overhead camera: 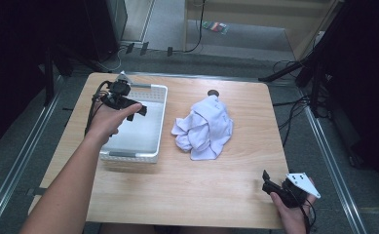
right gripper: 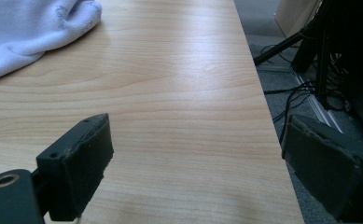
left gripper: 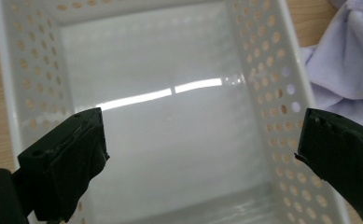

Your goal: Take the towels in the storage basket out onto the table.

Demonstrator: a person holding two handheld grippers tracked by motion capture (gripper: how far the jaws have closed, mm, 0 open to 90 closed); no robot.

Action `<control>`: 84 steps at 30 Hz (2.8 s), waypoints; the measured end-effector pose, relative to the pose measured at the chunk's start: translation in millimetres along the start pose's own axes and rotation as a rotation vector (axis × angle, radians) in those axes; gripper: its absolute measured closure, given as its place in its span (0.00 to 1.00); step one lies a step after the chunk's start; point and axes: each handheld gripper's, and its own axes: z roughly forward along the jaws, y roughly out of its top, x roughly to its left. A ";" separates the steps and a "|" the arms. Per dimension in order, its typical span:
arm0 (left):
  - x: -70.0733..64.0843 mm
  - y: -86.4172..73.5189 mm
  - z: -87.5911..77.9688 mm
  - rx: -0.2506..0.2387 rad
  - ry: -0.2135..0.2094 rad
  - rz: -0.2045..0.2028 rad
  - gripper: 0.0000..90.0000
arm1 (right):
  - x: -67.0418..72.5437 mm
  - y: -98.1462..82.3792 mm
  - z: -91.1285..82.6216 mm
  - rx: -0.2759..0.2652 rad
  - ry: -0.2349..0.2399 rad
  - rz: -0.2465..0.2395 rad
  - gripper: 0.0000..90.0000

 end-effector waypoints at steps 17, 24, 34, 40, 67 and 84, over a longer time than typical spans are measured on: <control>68.4 -43.0 -15.1 -0.034 0.041 -0.087 0.02 | 0.7 0.1 0.1 0.003 -0.003 -0.003 0.10; 80.6 -57.1 -22.0 -0.046 0.045 -0.098 0.02 | 0.5 0.3 0.3 0.007 -0.005 -0.003 0.10; 96.3 -85.5 -31.4 -0.084 0.007 -0.137 0.03 | 0.5 0.2 0.4 0.004 -0.004 -0.004 0.10; 101.1 -109.3 -37.9 -0.073 0.007 -0.125 0.02 | 0.7 0.2 0.4 0.005 -0.006 -0.002 0.10; 116.9 -230.1 -18.8 -0.382 -0.094 -0.181 0.01 | 1.8 -0.2 -0.2 0.002 -0.011 -0.015 0.10; 124.1 -268.4 9.4 -0.581 -0.085 -0.112 0.01 | 2.0 -0.3 -0.3 0.006 -0.008 -0.018 0.10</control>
